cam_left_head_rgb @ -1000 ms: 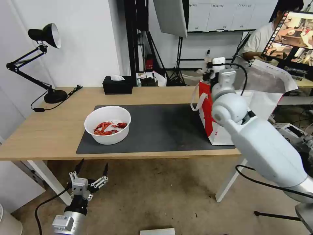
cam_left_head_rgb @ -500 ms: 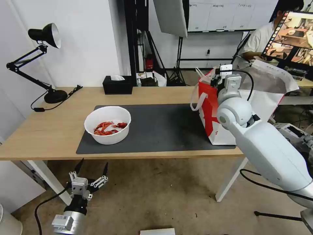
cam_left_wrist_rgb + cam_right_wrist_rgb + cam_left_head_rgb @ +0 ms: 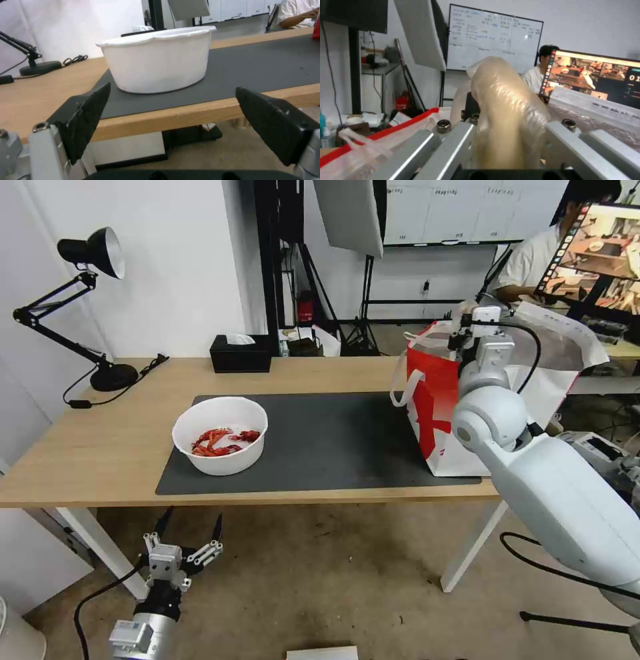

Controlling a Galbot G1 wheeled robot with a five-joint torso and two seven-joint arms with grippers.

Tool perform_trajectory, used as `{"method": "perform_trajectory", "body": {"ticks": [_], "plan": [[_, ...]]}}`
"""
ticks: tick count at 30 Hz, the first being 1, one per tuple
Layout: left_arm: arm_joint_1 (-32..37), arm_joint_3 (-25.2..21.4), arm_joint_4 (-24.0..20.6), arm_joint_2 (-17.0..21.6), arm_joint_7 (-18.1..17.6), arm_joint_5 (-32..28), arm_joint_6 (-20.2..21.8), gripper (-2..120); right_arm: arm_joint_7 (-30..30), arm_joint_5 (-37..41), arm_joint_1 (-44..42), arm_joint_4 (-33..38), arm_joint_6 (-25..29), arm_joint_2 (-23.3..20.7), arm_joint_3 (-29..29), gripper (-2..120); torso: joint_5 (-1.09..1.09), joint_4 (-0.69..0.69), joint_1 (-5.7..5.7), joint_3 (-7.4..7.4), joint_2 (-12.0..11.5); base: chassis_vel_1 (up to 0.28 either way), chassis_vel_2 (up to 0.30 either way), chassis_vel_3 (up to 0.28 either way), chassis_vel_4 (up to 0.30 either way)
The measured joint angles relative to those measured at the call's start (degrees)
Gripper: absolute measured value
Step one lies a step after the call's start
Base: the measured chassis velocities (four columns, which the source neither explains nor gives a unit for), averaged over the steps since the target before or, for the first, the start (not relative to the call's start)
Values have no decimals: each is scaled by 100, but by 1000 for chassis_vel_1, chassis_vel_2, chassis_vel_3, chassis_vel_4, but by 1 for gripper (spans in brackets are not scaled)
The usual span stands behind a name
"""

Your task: Pick up the trash from the table and place it into the takeout bag.

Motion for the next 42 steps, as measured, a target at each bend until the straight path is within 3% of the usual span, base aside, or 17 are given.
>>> {"method": "perform_trajectory", "body": {"ticks": [3, 9, 27, 34, 42], "plan": [[8, 10, -6, -2, 0, 10, -1, 100, 90, -1, -63, 7, 97, -23, 6, 10, 0, 0, 0, 0, 0, 0, 0, 0, 0], [15, 14, -18, -2, 1, 15, -2, 100, 79, 5, -21, -27, 171, -53, 8, 36, -1, 0, 0, 0, 0, 0, 0, 0, 0], [39, -18, -94, 27, 3, 16, -5, 100, 80, 88, 22, 78, 136, -117, -54, 97, -1, 0, 0, 0, 0, 0, 0, 0, 0], [45, -37, -102, -4, 2, 13, -8, 100, -22, 185, -123, 379, 346, -183, 11, 100, -1, 1, 0, 0, 0, 0, 0, 0, 0], [55, -34, -100, -61, 2, 26, -14, 100, -1288, 567, -1416, 1427, 1159, -497, 356, 100, 0, 0, 0, 0, 0, 0, 0, 0, 0]]}}
